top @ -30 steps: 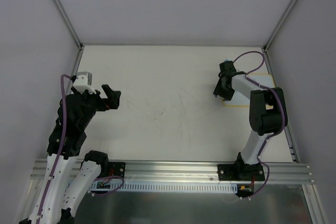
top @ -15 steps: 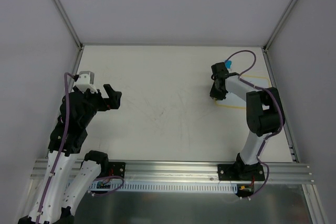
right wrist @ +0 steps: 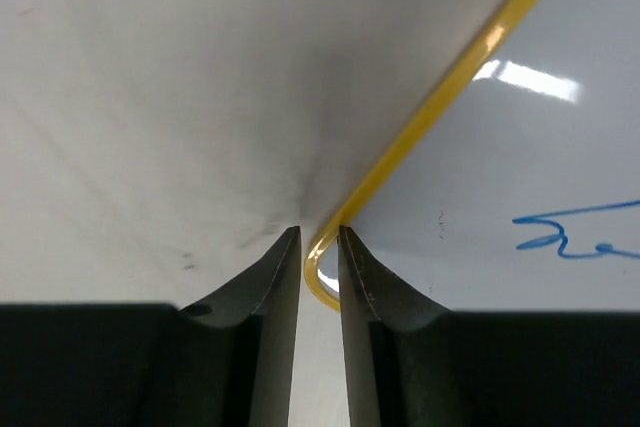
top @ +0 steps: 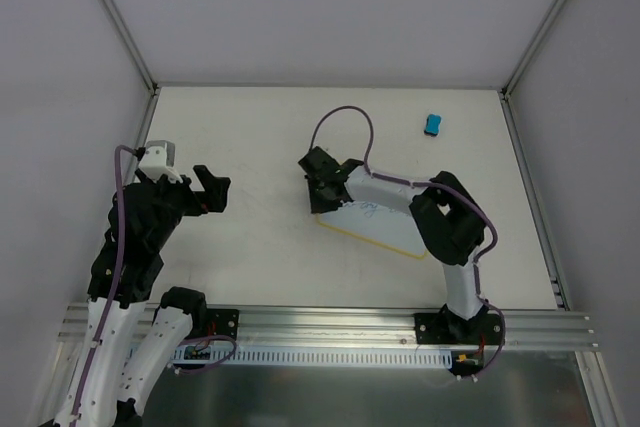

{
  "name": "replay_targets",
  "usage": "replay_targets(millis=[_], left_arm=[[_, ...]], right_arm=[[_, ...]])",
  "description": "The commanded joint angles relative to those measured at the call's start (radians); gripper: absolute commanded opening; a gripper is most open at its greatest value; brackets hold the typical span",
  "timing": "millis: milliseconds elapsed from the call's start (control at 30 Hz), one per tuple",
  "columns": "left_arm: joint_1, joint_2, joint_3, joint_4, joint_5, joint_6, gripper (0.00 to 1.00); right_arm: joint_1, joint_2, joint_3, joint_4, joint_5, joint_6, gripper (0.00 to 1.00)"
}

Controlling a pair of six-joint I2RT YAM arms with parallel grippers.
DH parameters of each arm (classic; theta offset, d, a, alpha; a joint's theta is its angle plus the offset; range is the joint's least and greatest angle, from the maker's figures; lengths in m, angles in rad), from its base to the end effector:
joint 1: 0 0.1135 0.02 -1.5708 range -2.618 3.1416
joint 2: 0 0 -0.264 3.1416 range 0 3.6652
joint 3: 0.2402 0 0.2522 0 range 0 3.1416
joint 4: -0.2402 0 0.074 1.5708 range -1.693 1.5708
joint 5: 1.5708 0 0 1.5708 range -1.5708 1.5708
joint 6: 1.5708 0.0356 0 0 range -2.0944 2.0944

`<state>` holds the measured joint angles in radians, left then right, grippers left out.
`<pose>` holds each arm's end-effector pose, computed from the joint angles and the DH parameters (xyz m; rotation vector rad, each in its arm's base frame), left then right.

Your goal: Erase the whiteboard

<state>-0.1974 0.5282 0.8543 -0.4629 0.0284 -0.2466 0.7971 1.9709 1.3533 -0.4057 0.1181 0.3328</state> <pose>0.1110 -0.0232 0.3669 -0.0210 1.7201 -0.3540 0.2924 0.2934 0.1703 -0.5573 2.5455 0.2616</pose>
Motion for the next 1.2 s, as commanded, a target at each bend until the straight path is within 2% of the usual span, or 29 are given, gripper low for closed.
replay_targets(millis=[0,133,200,367,400,433,500,533,567,700,867,1167], left_arm=[[-0.011,-0.031,-0.004,-0.003,0.028,-0.016,0.99],[-0.011,-0.05,-0.008,-0.019,0.027,-0.028,0.99],[-0.011,-0.05,-0.006,-0.023,0.027,-0.036,0.99],[-0.011,-0.033,-0.008,-0.031,0.054,-0.077,0.99],[-0.011,-0.027,-0.008,-0.031,0.059,-0.08,0.99],[-0.011,-0.014,-0.008,-0.031,0.064,-0.091,0.99],[-0.011,0.003,-0.009,-0.033,0.071,-0.1,0.99],[-0.011,0.025,-0.009,-0.031,0.07,-0.109,0.99],[-0.011,0.039,-0.005,-0.031,0.07,-0.112,0.99],[-0.011,0.127,0.02,-0.026,0.051,-0.125,0.99],[-0.011,0.274,0.1,-0.028,0.079,-0.111,0.99],[-0.011,0.434,0.155,-0.026,0.102,-0.123,0.99]], right_arm=[[0.097,0.095,0.067,-0.039,-0.072,0.015,0.25],[0.126,0.115,0.154,-0.039,-0.057,-0.014,0.26],[0.119,0.082,0.187,-0.038,0.004,-0.043,0.27],[0.035,-0.042,0.214,-0.038,0.161,-0.141,0.41],[0.012,-0.061,0.216,-0.038,0.182,-0.149,0.46],[-0.016,-0.093,0.217,-0.038,0.221,-0.158,0.59],[-0.105,-0.112,0.225,-0.039,0.245,-0.202,0.76],[-0.14,-0.122,0.227,-0.041,0.242,-0.216,0.9],[-0.212,-0.129,0.231,-0.042,0.238,-0.228,0.93],[-0.384,-0.106,0.26,-0.041,0.218,-0.264,0.96],[-0.564,0.006,0.386,-0.045,0.157,-0.262,0.95],[-0.696,0.269,0.615,-0.044,0.156,-0.181,0.88]])
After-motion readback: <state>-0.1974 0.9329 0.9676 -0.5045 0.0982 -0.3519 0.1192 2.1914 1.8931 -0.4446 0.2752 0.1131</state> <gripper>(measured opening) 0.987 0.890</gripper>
